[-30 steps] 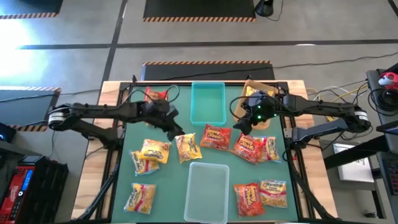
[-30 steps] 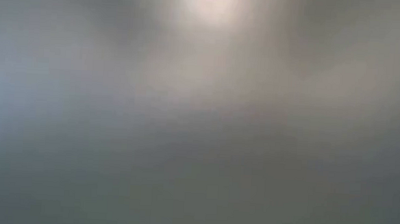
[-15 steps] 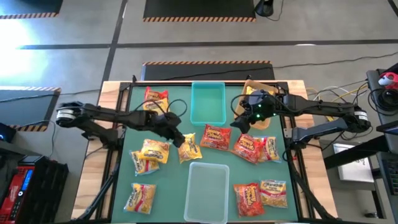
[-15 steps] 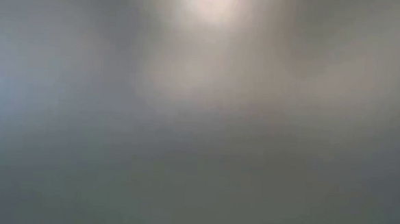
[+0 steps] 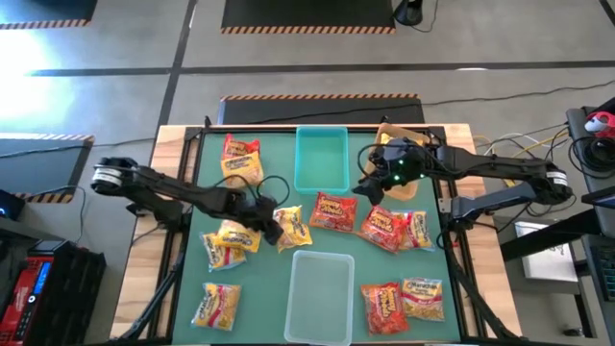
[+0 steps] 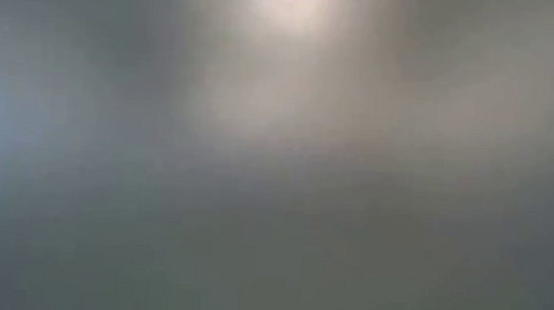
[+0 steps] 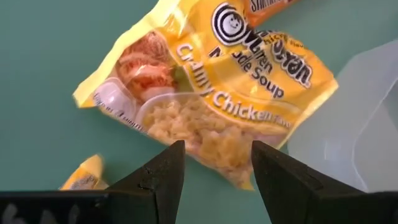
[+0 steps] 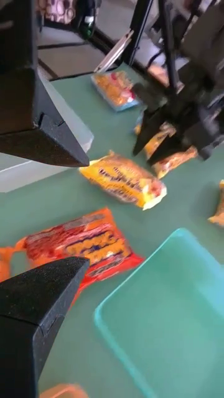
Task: Sort Maruchan noodles
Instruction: Put the yellow noodle pack into the orange bin
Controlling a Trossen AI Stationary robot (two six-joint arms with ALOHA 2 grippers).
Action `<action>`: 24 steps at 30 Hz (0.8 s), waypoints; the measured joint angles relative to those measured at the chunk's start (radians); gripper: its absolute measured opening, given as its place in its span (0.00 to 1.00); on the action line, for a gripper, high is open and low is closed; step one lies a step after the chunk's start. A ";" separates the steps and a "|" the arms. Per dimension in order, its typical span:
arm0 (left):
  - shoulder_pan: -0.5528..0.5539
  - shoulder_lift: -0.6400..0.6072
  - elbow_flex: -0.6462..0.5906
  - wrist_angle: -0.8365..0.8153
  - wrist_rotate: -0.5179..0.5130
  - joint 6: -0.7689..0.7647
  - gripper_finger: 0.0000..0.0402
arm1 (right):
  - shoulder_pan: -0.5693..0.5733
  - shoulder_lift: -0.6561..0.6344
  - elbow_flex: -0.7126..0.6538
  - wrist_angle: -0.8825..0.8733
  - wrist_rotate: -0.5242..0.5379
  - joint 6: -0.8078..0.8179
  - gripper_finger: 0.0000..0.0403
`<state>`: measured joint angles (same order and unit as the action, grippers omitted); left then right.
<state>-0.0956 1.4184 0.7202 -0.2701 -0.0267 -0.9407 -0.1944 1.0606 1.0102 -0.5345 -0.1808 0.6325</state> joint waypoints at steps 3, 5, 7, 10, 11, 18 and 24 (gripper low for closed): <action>-0.002 0.032 -0.021 0.054 -0.013 -0.003 0.42 | 0.000 0.011 0.000 0.001 -0.003 0.004 0.58; -0.004 0.057 -0.025 0.055 -0.024 -0.004 0.42 | 0.000 0.022 0.000 0.001 -0.004 0.004 0.58; -0.008 0.081 -0.020 0.063 -0.027 -0.004 0.42 | 0.000 0.035 0.000 -0.006 -0.005 0.013 0.58; -0.019 0.109 -0.012 0.083 -0.032 0.006 0.42 | 0.002 0.055 0.000 -0.002 -0.011 0.024 0.58; -0.022 0.118 -0.012 0.102 -0.032 0.008 0.42 | 0.002 0.060 0.000 -0.004 -0.014 0.024 0.58; -0.028 0.179 -0.012 0.235 -0.027 0.031 0.42 | 0.002 0.116 0.000 -0.007 -0.037 0.057 0.58; -0.028 0.237 -0.010 0.295 -0.024 0.030 0.42 | 0.019 0.195 0.000 -0.004 -0.041 0.078 0.58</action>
<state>-0.1238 1.6550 0.7101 0.0252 -0.0509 -0.9108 -0.1754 1.2556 1.0104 -0.5383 -0.2222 0.7107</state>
